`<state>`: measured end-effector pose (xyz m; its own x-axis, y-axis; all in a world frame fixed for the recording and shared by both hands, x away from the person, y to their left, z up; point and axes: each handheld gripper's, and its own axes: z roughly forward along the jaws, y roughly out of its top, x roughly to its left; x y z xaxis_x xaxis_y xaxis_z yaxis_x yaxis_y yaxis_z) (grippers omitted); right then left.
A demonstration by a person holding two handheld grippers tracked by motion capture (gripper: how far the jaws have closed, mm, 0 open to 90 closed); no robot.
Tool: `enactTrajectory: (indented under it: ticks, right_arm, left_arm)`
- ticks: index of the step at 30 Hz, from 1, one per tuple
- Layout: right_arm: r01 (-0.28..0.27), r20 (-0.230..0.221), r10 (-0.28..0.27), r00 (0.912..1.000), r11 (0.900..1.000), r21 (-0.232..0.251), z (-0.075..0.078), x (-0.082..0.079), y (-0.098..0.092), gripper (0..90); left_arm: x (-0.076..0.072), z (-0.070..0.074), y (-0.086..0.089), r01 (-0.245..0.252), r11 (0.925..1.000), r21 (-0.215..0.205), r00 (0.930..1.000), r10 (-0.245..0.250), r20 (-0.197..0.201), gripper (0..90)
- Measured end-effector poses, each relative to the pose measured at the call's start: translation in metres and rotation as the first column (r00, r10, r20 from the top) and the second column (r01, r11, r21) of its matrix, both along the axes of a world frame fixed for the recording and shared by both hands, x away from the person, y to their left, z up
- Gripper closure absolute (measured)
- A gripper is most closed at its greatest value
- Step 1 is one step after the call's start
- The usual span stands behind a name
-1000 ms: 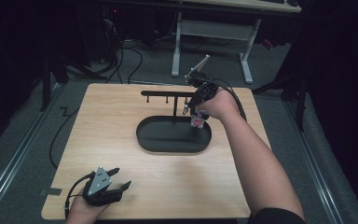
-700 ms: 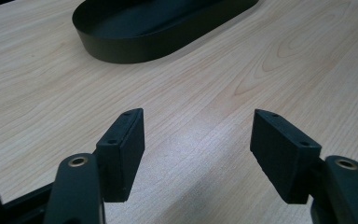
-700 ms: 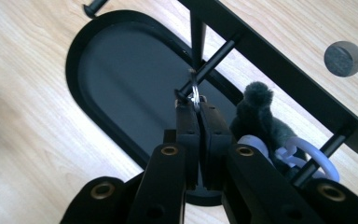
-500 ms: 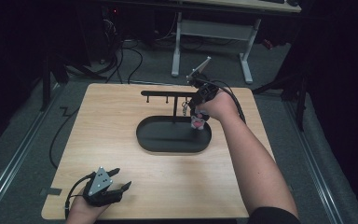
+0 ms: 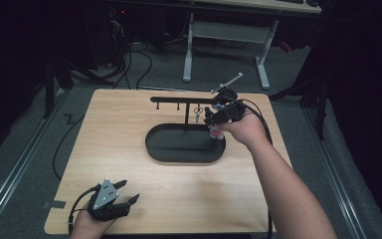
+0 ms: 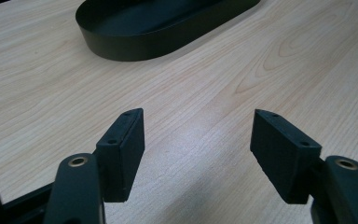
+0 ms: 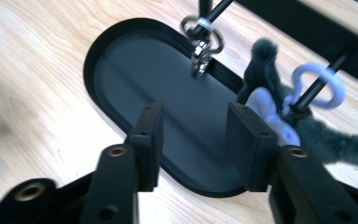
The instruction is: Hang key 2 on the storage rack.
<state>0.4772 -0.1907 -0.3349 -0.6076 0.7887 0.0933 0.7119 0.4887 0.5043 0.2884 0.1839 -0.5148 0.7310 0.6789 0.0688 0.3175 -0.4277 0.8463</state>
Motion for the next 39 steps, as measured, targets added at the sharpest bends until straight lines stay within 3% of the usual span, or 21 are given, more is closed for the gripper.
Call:
enactTrajectory:
  ticks: [5,8,13,16,19,21,24,27,28,29,34,35,39]
  right_arm:
    - [-0.030,0.038,0.028,0.9989,0.998,0.047,-0.013,-0.020,-0.005,47.5]
    - [-0.042,0.061,0.039,0.9973,0.998,0.050,-0.018,-0.027,-0.007,46.2]
    - [-0.035,0.102,0.026,0.9944,0.995,0.096,-0.035,-0.044,-0.016,42.5]
    - [-0.032,0.154,0.016,0.9879,0.994,0.101,-0.054,-0.061,-0.022,40.2]
    - [-0.038,0.178,0.020,0.9838,0.994,0.101,-0.074,-0.077,-0.028,38.6]
    - [-0.016,0.206,-0.003,0.9786,0.996,0.091,-0.093,-0.091,-0.034,36.7]
    - [-0.004,0.230,-0.018,0.9730,0.996,0.091,-0.104,-0.101,-0.038,36.5]
    - [0.029,0.260,-0.064,0.9634,0.990,0.139,-0.128,-0.122,-0.051,36.5]
    - [0.029,0.260,-0.064,0.9634,0.990,0.139,-0.128,-0.122,-0.051,36.5]
    - [0.037,0.280,-0.080,0.9567,0.987,0.155,-0.137,-0.131,-0.057,36.5]
    - [0.062,0.283,-0.112,0.9526,0.981,0.181,-0.153,-0.145,-0.067,35.7]
    - [0.073,0.292,-0.127,0.9480,0.979,0.189,-0.161,-0.153,-0.074,35.1]
    - [0.089,0.304,-0.149,0.9409,0.975,0.202,-0.170,-0.165,-0.083,33.2]
  left_arm:
    - [0.001,-0.002,-0.001,-0.003,1.0000,0.009,0.9999,0.003,-0.010,35.8]
    - [0.000,-0.002,-0.001,-0.009,1.0000,0.004,0.9999,0.009,-0.010,35.7]
    - [0.000,-0.001,0.000,-0.012,0.9999,-0.001,0.9999,0.012,-0.010,35.7]
    - [-0.001,-0.001,0.001,-0.019,0.9998,-0.008,0.9997,0.019,-0.013,35.7]
    - [0.000,-0.001,0.001,-0.023,0.9996,-0.018,0.9996,0.023,-0.015,35.7]
    - [0.000,-0.001,0.000,-0.025,0.9995,-0.018,0.9996,0.024,-0.014,35.7]
    - [-0.001,-0.001,-0.001,-0.025,0.9996,-0.016,0.9996,0.025,-0.016,35.7]
    - [-0.002,-0.001,-0.002,-0.025,0.9996,-0.015,0.9996,0.024,-0.014,35.7]
    - [-0.002,-0.001,-0.003,-0.026,0.9995,-0.017,0.9996,0.026,-0.014,35.7]
    - [-0.002,-0.001,-0.003,-0.026,0.9995,-0.020,0.9995,0.025,-0.017,35.7]
    - [-0.003,-0.002,-0.007,-0.022,0.9997,-0.014,0.9996,0.022,-0.020,35.6]
    - [-0.003,-0.002,-0.008,-0.021,0.9997,-0.016,0.9996,0.020,-0.020,35.6]
    - [-0.003,-0.003,-0.009,-0.021,0.9996,-0.021,0.9995,0.021,-0.025,35.6]
